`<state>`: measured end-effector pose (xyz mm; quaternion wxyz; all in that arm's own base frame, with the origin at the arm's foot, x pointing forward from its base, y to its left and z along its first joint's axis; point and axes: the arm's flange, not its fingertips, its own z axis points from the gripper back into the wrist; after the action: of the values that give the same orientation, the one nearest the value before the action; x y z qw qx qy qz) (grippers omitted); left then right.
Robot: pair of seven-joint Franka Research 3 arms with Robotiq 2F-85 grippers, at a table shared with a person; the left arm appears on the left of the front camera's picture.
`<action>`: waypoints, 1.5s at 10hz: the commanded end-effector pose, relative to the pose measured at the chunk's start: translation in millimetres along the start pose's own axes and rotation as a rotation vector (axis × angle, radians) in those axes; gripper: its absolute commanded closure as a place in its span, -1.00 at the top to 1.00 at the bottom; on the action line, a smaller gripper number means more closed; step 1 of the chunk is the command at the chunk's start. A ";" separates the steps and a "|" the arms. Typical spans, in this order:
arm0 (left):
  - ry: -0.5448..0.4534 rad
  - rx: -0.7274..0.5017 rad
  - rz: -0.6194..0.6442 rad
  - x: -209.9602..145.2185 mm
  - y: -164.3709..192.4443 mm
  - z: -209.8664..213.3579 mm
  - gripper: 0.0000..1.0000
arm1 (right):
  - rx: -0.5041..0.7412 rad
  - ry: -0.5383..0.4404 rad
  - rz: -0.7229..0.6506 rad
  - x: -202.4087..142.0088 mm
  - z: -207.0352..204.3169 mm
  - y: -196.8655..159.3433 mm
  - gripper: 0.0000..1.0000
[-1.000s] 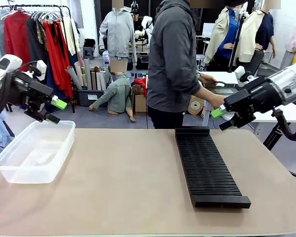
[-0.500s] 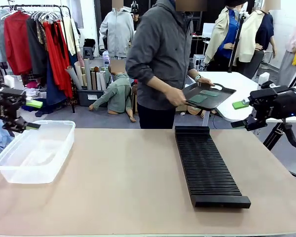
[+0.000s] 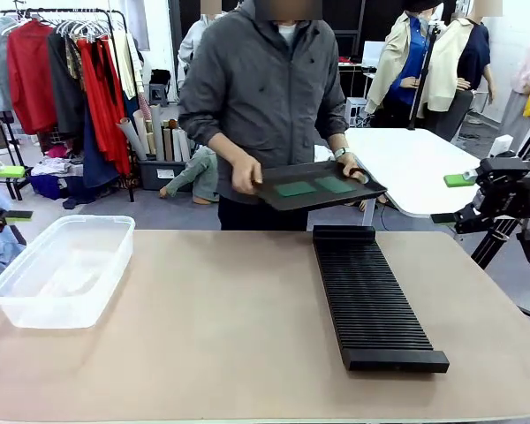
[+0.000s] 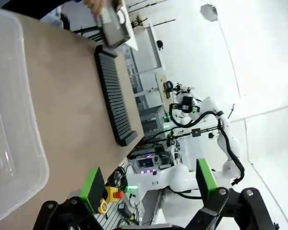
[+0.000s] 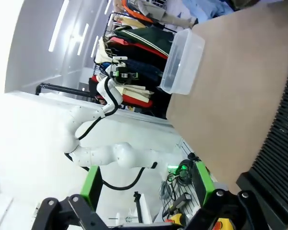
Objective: Sort PCBs into racks and boxes based on the side picked up.
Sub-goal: Pick up the Blank PCB handed by the Human.
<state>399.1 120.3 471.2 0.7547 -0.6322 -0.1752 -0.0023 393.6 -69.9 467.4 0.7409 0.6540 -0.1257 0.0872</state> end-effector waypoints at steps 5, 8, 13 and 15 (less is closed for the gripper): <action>-0.003 -0.011 -0.010 2.6 -4.4 -1.1 1.00 | 0.011 -0.007 0.003 1.1 -1.1 1.8 1.00; -0.003 -0.011 -0.010 2.6 -4.4 -1.1 1.00 | 0.011 -0.007 0.003 1.1 -1.1 1.8 1.00; -0.003 -0.011 -0.010 2.6 -4.4 -1.1 1.00 | 0.011 -0.007 0.003 1.1 -1.1 1.8 1.00; -0.003 -0.011 -0.010 2.6 -4.4 -1.1 1.00 | 0.011 -0.007 0.003 1.1 -1.1 1.8 1.00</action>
<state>402.7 118.7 475.8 0.7528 -0.6328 -0.1810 -0.0086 394.9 -67.5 468.6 0.7393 0.6553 -0.1300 0.0848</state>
